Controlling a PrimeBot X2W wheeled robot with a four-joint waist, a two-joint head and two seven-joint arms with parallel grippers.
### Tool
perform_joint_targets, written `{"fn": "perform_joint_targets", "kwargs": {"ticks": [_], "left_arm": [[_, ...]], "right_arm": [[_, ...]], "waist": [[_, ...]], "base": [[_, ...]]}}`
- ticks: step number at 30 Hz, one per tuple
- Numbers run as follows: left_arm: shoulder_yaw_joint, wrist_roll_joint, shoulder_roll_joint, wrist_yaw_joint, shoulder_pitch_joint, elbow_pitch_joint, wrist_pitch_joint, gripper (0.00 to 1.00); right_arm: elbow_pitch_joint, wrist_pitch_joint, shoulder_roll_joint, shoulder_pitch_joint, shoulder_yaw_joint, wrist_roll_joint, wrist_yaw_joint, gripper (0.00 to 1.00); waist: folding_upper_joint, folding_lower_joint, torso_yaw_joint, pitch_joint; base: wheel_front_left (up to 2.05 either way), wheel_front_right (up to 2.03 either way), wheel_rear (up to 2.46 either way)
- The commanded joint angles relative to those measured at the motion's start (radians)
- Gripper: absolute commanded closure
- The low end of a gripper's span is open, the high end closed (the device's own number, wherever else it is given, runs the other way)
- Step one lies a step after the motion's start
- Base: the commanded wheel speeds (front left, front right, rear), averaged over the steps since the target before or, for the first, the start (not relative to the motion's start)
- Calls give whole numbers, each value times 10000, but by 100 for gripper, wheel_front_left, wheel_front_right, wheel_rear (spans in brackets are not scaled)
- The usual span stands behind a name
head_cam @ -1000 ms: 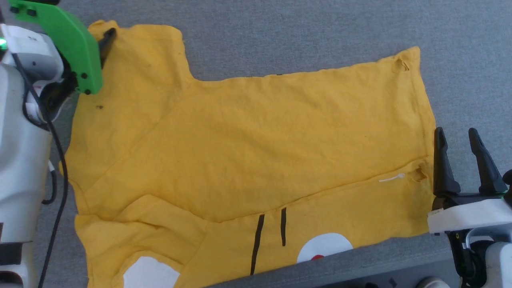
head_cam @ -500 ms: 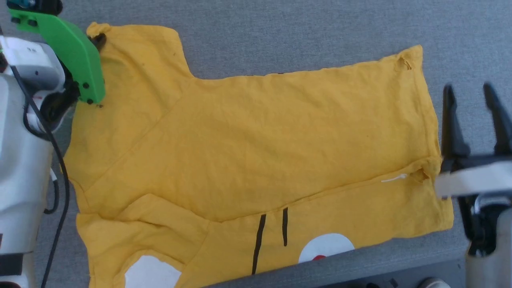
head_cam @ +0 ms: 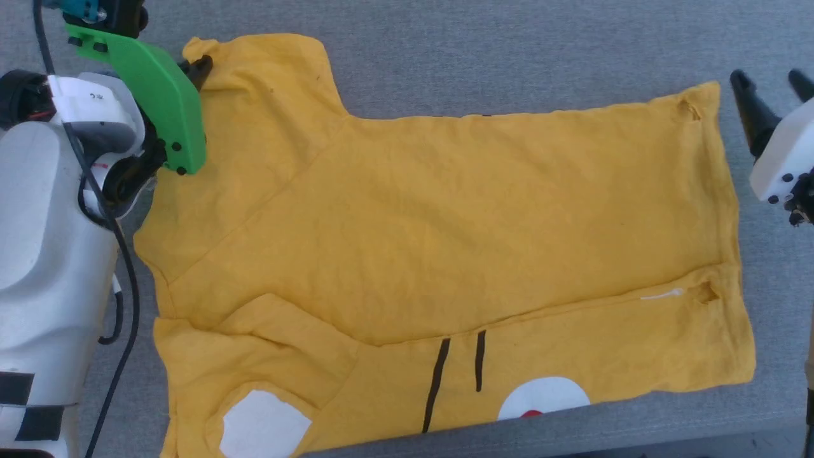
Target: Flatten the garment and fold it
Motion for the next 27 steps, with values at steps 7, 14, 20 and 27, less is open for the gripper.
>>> {"fn": "perform_joint_targets", "kwargs": {"ticks": [7,14,20,27], "left_arm": [[-143,-26,-159,-47,-267,191,-140,100],[-216,-45,-190,-38,-452,302,-122,100],[-284,-83,-226,-51,-582,370,-229,100],[-302,-67,-197,-106,-595,384,-1447,100]], "right_arm": [[945,1047,-291,-498,161,35,-15,0],[1360,1471,-493,-529,601,283,-15,59],[1569,1309,-772,-729,786,382,-15,100],[1804,8,-858,-892,754,139,-15,100]], "waist": [[0,-1,363,185],[0,-1,557,341],[0,-1,679,447],[0,-1,771,131]], "base": [[0,0,0],[0,0,0],[0,0,0],[0,0,0]]}}
